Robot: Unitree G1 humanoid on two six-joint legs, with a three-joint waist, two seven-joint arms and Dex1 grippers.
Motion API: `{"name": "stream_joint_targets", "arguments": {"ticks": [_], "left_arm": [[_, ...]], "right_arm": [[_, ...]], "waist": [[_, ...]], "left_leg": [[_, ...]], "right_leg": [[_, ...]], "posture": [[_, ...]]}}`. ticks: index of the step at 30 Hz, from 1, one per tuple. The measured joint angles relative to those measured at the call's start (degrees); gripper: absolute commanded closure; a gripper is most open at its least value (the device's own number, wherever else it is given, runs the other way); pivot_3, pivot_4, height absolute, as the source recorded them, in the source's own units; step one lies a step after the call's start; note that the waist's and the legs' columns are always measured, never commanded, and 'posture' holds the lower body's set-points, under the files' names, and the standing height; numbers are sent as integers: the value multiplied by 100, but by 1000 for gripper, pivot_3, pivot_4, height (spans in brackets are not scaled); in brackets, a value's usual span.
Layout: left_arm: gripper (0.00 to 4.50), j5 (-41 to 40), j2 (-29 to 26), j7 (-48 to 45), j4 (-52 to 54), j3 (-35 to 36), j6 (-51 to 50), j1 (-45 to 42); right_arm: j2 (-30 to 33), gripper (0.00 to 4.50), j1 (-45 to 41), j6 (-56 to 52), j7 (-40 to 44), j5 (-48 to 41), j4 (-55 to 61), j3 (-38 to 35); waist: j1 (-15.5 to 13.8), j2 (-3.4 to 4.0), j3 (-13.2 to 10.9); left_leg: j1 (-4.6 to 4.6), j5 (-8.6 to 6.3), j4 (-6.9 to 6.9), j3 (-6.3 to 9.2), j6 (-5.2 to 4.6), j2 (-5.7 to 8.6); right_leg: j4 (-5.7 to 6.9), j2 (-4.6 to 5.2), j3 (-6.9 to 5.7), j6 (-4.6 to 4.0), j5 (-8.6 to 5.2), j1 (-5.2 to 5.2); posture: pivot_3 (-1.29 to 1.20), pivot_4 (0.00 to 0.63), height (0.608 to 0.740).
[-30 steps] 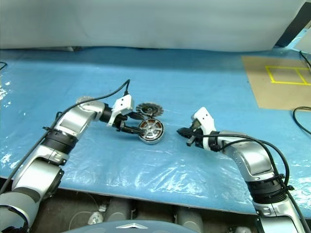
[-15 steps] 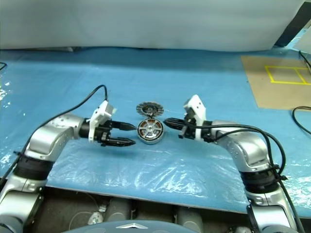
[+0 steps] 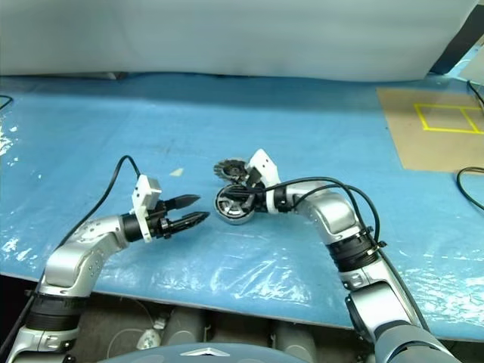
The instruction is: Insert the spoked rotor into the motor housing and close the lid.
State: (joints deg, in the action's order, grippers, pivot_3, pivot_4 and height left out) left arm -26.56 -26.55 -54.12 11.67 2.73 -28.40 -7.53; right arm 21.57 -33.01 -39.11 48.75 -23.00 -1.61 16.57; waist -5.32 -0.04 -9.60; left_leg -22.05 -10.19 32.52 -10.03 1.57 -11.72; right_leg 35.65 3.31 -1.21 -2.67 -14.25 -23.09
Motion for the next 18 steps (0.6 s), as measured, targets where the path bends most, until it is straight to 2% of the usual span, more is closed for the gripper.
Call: {"name": "stream_joint_targets", "arguments": {"ticks": [5, 9, 13, 18], "left_arm": [[1289, -25, -43, 104, 21, -39, -20, 41], [1289, -21, -60, 120, 20, -114, -25, -81], [1289, -26, -38, 169, -12, -117, -5, -213], [1289, -112, 192, 385, -488, 55, 195, -635]], "right_arm": [[-158, 4500, -43, 419, 0, 473, -579, 273], [-71, 4500, -160, 997, 80, 1027, -731, 640], [-76, 4500, -64, 810, 248, 869, -692, 379], [-28, 4500, 37, -45, 584, 16, -298, -304]], "waist": [[27, 0, 1], [78, -5, 7], [77, -5, 6], [89, -4, 5]], "left_leg": [[8, 0, 0, 0, 0, -2], [61, -1, -2, 0, 0, -1], [88, -4, -7, 1, -5, 2], [52, -1, -7, 3, -3, -2]], "right_leg": [[4, -2, 2, 0, 0, 2], [-3, 0, 4, 0, -3, 59], [-18, 3, 13, 1, -3, 86], [-12, -3, 13, 0, -2, 48]], "posture": [[0, 150, 740], [0, 150, 740], [0, 150, 740], [0, 150, 740]]}}
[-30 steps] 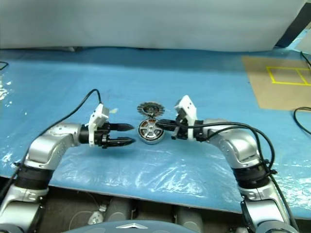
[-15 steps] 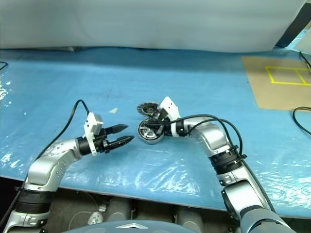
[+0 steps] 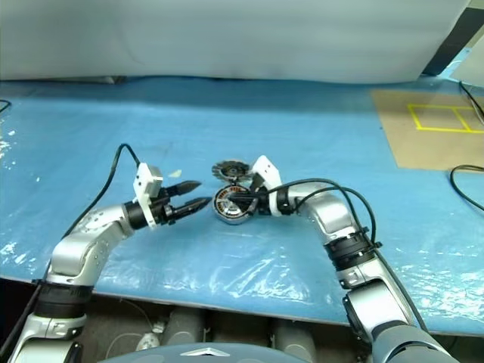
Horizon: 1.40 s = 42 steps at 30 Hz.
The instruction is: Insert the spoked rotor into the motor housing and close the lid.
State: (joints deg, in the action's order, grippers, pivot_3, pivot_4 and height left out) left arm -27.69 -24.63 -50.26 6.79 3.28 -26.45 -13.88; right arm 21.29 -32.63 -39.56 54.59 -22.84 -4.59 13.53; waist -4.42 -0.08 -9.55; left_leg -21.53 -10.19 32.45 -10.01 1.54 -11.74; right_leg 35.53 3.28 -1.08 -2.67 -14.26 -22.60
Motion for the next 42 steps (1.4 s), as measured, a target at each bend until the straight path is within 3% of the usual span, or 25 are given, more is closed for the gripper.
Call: {"name": "stream_joint_targets", "arguments": {"ticks": [6, 13, 16, 20, 23, 24, 30, 35, 42], "left_arm": [[1289, -211, -157, -130, -975, 276, 6, -648], [1289, 105, 4, -401, -3043, 230, 482, -2319], [1861, 374, 212, -498, -4199, 180, 960, -3093], [3276, 802, 517, -737, -5921, 94, 1764, -3965], [4361, 1063, 761, -981, -6647, 0, 2180, -4334], [4467, 1170, 847, -1058, -6835, -52, 2305, -4426], [4467, 1506, 1457, -1493, -7385, -157, 2693, -4684], [4467, 1835, 1522, -2008, -7491, -372, 2971, -4880], [4467, 2181, 1353, -3434, -7154, -852, 3242, -4846]], "right_arm": [[630, 4500, 340, -494, 233, -436, 814, -424], [881, 4500, 863, -715, -114, -445, 1071, -763], [899, 4500, 1061, -780, -282, -449, 1243, -846], [874, 4500, 1310, -915, -547, -486, 1491, -909], [847, 4500, 1439, -1011, -719, -563, 1644, -983], [849, 4500, 1502, -1030, -748, -610, 1724, -1036], [1113, 4500, 2013, -1210, -791, -883, 2022, -1376], [1346, 4500, 2296, -1336, -760, -1048, 2422, -1460], [1386, 4500, 2368, -1364, -960, -1114, 2591, -1510]], "waist": [[-2, -1, 0], [-104, -3, -1], [-125, -3, -1], [-137, -6, -3], [-140, -6, -3], [-150, -7, -3], [-228, -15, -8], [-260, -16, -9], [-287, -17, -10]], "left_leg": [[-27, 9, -8, -3, -14, 2], [-43, 1, 13, -2, -1, 4], [-44, 2, 16, -1, -2, 6], [-50, 4, 14, 5, -3, 8], [-53, 4, 6, 7, -4, 16], [-54, 4, 1, 11, -4, 16], [-62, 4, -1, 16, -4, 20], [-53, 2, -1, 24, -1, 17], [-54, 2, -4, 27, -1, 16]], "right_leg": [[10, -7, -10, 18, 12, -31], [10, 1, -9, 3, 3, -37], [10, 2, -9, 5, 4, -36], [8, 2, -12, 27, 17, -37], [8, 2, -20, 28, 18, -38], [8, 3, -22, 28, 17, -39], [2, 11, -28, 30, 19, -38], [5, 9, -30, 31, 19, -36], [3, 13, -30, 31, 19, -35]], "posture": [[0, 150, 740], [0, 150, 740], [0, 150, 740], [0, 150, 740], [0, 150, 740], [0, 150, 740], [0, 150, 740], [0, 150, 740], [0, 150, 740]]}}
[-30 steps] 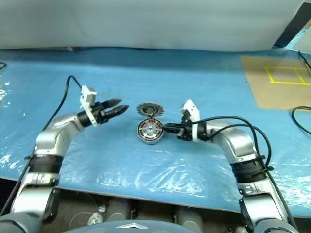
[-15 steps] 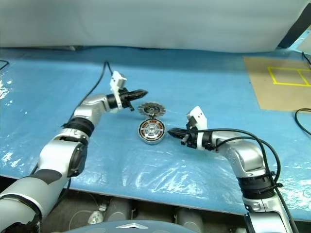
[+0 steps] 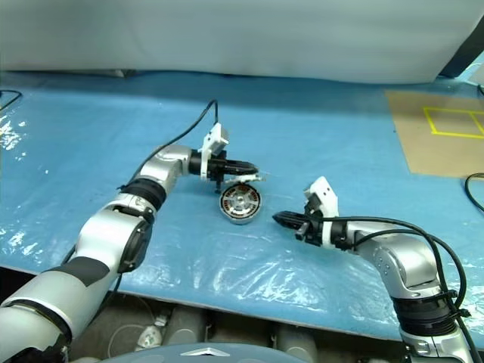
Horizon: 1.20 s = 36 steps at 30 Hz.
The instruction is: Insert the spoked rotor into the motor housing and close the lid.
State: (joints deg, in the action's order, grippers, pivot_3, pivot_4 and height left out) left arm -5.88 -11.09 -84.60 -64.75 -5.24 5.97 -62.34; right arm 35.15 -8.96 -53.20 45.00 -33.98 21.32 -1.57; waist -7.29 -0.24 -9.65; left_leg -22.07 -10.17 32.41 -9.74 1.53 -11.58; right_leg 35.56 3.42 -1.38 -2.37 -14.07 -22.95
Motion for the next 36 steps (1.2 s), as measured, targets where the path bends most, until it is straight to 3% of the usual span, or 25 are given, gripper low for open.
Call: {"name": "stream_joint_targets", "arguments": {"ticks": [5, 12, 18, 24, 33, 36], "left_arm": [[4467, 148, -153, -640, 479, -391, 201, 360], [4467, 42, -570, -750, 1467, -1292, 750, 1055], [4467, -11, -732, -762, 1884, -1375, 840, 1443], [4467, -513, -691, -437, 2538, -856, -179, 1753], [4467, -1793, -1287, 445, 5505, 97, -2207, 2648], [4500, -2113, -1499, 900, 6416, 325, -2747, 3166]], "right_arm": [[9, 4500, -2, 2, -84, 3, -22, 3], [-3, 4500, -152, 14, -142, 3, -132, 18], [-24, 4500, -293, 20, -117, -52, -130, 17], [-102, 4500, -632, 208, -11, -93, -103, 74], [-181, 4500, -1082, 458, 208, -97, -139, 368], [-255, 3947, -1389, 651, 275, 42, -325, 564]], "waist": [[0, 0, 0], [2, 7, 4], [4, 12, 7], [20, 12, 4], [138, 14, 4], [197, 14, 4]], "left_leg": [[-1, 1, -5, -3, -2, 0], [12, -1, -3, -5, 1, -3], [55, -2, -8, -10, 2, -3], [29, 0, -7, -11, 0, -7], [-10, 1, -24, -20, 0, -13], [-5, -2, -23, -24, 5, -13]], "right_leg": [[-2, 0, -1, -1, 0, 0], [0, 1, 0, -14, -8, 8], [-6, 3, 3, -27, -17, 50], [-12, 2, 11, -28, -17, 20], [-6, -9, 4, -12, -8, -25], [-5, -9, 6, -26, -16, -24]], "posture": [[0, 150, 740], [0, 150, 740], [0, 150, 740], [0, 150, 740], [0, 150, 740], [0, 150, 740]]}}
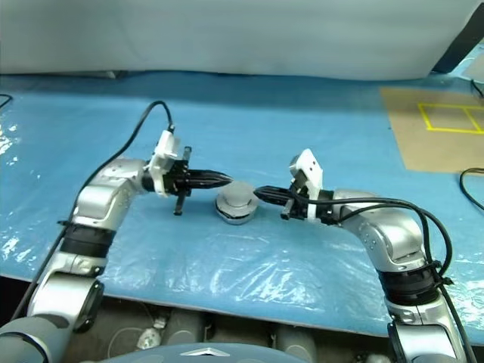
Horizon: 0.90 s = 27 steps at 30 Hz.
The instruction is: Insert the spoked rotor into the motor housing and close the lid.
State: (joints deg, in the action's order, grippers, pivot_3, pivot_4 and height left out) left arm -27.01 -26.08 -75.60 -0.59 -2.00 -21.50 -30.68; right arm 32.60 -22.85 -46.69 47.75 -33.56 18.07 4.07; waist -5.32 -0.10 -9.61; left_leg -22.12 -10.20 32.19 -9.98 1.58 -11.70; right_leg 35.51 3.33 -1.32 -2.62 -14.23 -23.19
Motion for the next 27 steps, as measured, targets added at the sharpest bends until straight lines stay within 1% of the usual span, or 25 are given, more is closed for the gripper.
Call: {"name": "stream_joint_targets", "arguments": {"ticks": [2, 4, 6, 7, 9, 11, 15, 21, 27], "left_arm": [[4500, -145, -19, 422, 415, 173, -232, 425], [4500, -205, 13, 778, 563, 290, -297, 751], [4500, -228, 104, 1163, 719, 447, -298, 1096], [4500, -233, 163, 1385, 867, 506, -294, 1321], [4500, -284, 315, 1741, 1079, 550, -309, 1621], [4500, -334, 389, 2034, 1336, 566, -365, 1912], [4500, -331, 369, 2272, 1589, 584, -341, 2259], [4500, -187, 360, 2431, 1549, 565, -19, 2350], [4500, -78, 378, 2527, 1336, 500, 227, 2336]], "right_arm": [[-84, 3293, -241, 309, 8, 293, -326, 232], [-121, 2587, -319, 553, 107, 461, -528, 398], [-196, 1949, -401, 735, 231, 582, -707, 570], [-260, 1522, -481, 823, 282, 680, -817, 685], [-347, 896, -583, 989, 353, 853, -968, 855], [-436, 55, -667, 1167, 420, 1016, -1154, 1012], [-503, 55, -786, 1469, 554, 1338, -1462, 1233], [-701, 55, -1043, 2194, 467, 2196, -2237, 1597], [-844, 55, -1063, 2536, 601, 2460, -2564, 1697]], "waist": [[22, 1, 0], [15, 2, -1], [9, 1, 0], [11, 1, 0], [5, 1, -1], [1, 1, -1], [14, 1, -1], [48, 1, -1], [118, 0, 0]], "left_leg": [[5, 0, 4, -5, 0, 0], [5, 0, 7, -7, 0, -1], [1, 0, 13, -6, -1, -1], [0, 0, 14, -6, -1, 0], [0, 0, 14, -6, -1, 0], [0, 0, 13, -7, -1, -2], [3, 0, 15, -6, -1, -2], [5, 0, 28, -6, -1, -3], [6, 0, 30, -6, -2, -4]], "right_leg": [[3, 0, 3, -10, -6, 1], [3, -1, 3, -10, -6, 3], [3, 0, 4, -9, -6, 3], [1, 0, 5, -9, -6, 4], [2, 0, 4, -9, -6, 4], [5, -2, 2, -9, -6, 4], [5, -2, 4, -9, -6, 4], [10, -3, 5, -9, -6, 10], [14, -3, 6, -8, -5, 10]], "posture": [[0, 150, 740], [0, 150, 740], [0, 150, 740], [0, 150, 740], [0, 150, 740], [0, 150, 740], [0, 150, 740], [0, 150, 740], [0, 150, 740]]}}
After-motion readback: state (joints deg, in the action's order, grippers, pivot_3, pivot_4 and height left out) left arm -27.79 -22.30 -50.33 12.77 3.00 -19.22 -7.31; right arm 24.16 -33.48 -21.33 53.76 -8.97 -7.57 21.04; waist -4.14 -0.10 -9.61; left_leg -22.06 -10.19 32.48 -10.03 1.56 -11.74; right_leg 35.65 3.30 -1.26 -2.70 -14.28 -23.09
